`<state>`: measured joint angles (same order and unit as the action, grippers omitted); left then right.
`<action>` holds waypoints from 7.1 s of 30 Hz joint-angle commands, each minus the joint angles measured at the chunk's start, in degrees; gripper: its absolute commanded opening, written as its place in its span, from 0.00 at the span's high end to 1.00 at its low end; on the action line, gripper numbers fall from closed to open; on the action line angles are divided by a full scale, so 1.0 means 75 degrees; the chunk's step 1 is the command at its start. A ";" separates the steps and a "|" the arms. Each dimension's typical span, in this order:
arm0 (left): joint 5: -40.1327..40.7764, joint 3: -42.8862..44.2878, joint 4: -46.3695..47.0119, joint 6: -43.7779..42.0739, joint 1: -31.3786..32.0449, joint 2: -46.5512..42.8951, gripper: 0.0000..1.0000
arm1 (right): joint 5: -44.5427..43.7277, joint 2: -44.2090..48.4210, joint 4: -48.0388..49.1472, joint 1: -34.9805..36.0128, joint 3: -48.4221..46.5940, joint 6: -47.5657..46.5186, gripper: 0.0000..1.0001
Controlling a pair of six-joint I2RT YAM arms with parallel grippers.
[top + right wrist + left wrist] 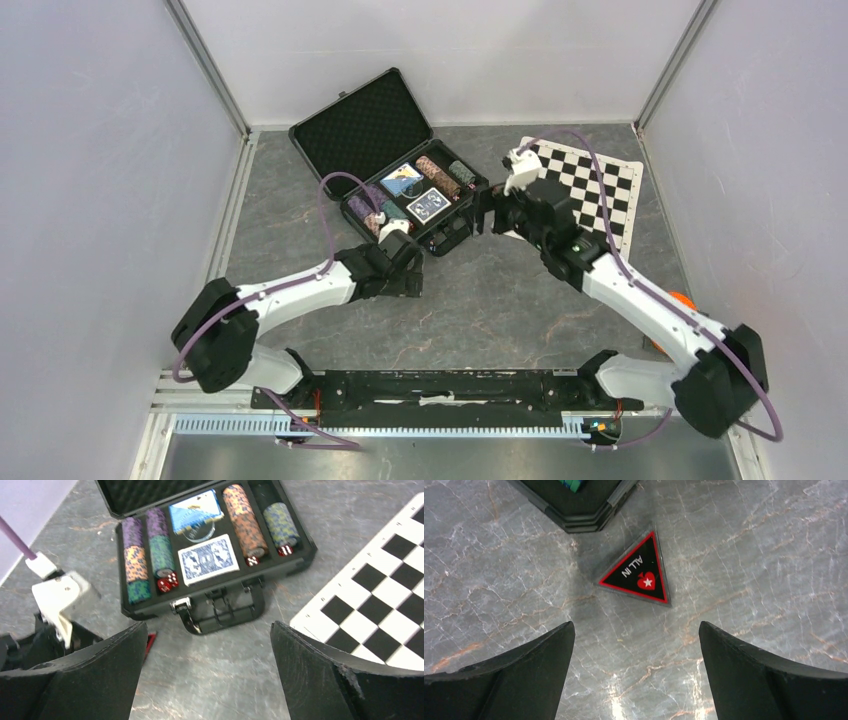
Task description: Pack up texas hold em set
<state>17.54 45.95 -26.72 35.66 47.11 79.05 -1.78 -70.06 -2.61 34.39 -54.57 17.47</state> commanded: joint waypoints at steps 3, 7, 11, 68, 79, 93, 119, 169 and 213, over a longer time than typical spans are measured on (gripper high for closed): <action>0.0603 0.0482 -0.0094 -0.0094 -0.0001 0.0595 0.00 | -0.0790 0.1724 0.0287 -0.0027 0.1377 -0.0143 0.02; 0.0647 0.0558 0.0071 0.0053 -0.0058 0.0976 0.00 | -0.1096 0.2556 0.0295 -0.0030 0.1984 -0.0085 0.02; 0.0740 0.0579 0.0417 0.0183 -0.0082 0.1306 0.03 | -0.1311 0.3182 0.0228 -0.0021 0.2304 -0.0085 0.02; -0.0545 0.3750 -0.0837 -0.0940 -0.1521 0.1149 0.38 | -0.1663 0.3868 -0.0327 -0.0026 0.2403 0.0002 0.02; 0.0461 0.6308 -0.1286 -0.1927 -0.1994 0.3663 0.38 | -0.1693 0.3995 -0.0690 -0.0027 0.2369 -0.0058 0.02; 0.0721 0.6862 -0.2029 -0.1582 -0.2490 0.4564 0.29 | -0.1748 0.3647 -0.0669 -0.0026 0.2541 0.0199 0.02; -0.2270 0.4227 0.0842 -0.0169 -0.5794 0.1243 0.00 | 0.3290 -0.2348 0.3023 -0.1753 0.1174 0.1212 0.04; -0.5662 0.1956 0.5665 0.2213 -0.8414 0.1009 0.01 | 0.0284 -0.5473 -0.0722 -0.0473 -0.1142 -0.1208 0.67; -0.6786 0.4966 0.8425 0.6198 -0.7957 0.5919 0.07 | 0.0633 -0.3056 -0.0777 -0.0349 0.1525 -0.1423 0.67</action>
<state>-32.71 84.86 24.60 69.82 -12.49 122.28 1.72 -92.29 -2.90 31.97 -44.38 7.16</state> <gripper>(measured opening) 0.958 0.331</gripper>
